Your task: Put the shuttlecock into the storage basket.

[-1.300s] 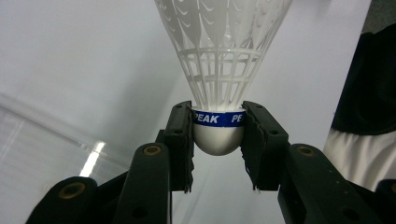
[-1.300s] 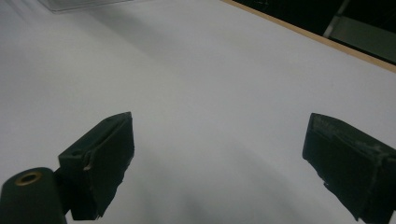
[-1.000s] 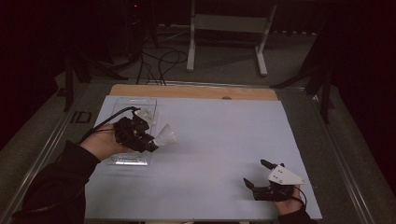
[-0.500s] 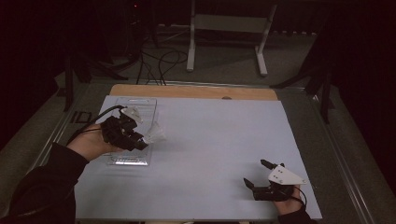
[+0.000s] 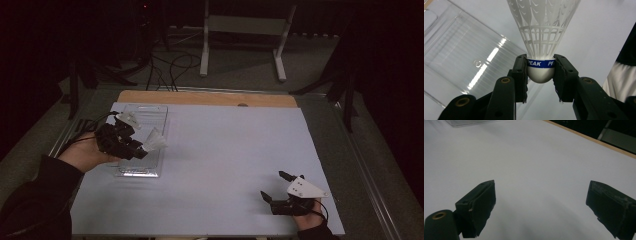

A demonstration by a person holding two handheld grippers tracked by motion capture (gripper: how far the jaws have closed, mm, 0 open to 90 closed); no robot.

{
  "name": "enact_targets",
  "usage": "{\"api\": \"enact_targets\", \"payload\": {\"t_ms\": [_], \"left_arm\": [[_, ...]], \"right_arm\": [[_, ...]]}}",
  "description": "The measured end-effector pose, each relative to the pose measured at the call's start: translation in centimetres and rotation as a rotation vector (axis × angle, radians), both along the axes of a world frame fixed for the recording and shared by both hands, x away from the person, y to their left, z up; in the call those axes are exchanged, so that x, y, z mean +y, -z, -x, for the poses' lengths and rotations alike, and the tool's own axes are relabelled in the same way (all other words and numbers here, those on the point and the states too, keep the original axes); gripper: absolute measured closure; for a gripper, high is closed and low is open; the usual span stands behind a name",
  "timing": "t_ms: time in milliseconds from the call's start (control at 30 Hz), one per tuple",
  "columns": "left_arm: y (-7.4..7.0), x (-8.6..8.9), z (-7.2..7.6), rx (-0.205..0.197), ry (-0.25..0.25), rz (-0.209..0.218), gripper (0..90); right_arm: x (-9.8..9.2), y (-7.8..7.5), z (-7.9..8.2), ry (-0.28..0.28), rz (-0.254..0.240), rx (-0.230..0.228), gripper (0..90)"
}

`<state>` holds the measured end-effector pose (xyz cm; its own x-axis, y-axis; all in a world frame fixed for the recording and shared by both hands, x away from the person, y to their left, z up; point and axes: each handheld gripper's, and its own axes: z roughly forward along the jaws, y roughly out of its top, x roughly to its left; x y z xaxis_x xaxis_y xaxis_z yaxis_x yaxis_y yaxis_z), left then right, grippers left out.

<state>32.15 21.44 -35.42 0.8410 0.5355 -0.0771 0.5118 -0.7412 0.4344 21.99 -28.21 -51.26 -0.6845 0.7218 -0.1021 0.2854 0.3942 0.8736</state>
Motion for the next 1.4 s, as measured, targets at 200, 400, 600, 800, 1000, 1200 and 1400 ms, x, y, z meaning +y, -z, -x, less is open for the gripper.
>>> {"api": "enact_targets", "payload": {"t_ms": [200,400,600,800,1000,1200,1400], "left_arm": [[0.0,0.8,-0.1,0.0,-0.024,-0.01,66.7],[-0.2,1.9,0.0,-0.007,-0.045,-0.02,66.6],[-0.3,2.7,-0.1,-0.003,-0.066,-0.01,66.7],[-0.3,3.4,-0.2,-0.01,-0.096,-0.027,66.7],[-0.7,4.1,-0.2,-0.03,-0.134,-0.028,66.7],[-0.8,4.4,-0.2,-0.049,-0.188,-0.04,66.6],[-0.5,4.7,-0.5,-0.056,-0.23,-0.041,66.6]], "right_arm": [[0.0,0.0,0.0,-0.001,0.0,0.001,8.8],[0.0,0.0,0.0,-0.001,0.0,0.001,8.9],[0.0,0.0,0.0,-0.002,0.002,0.004,8.8],[0.1,0.0,0.0,-0.002,0.003,0.003,8.9],[0.1,0.0,0.0,-0.002,0.002,0.006,8.8],[0.1,0.0,0.0,-0.002,0.003,0.006,8.8],[0.1,0.1,0.0,-0.001,0.002,0.006,8.9]]}}
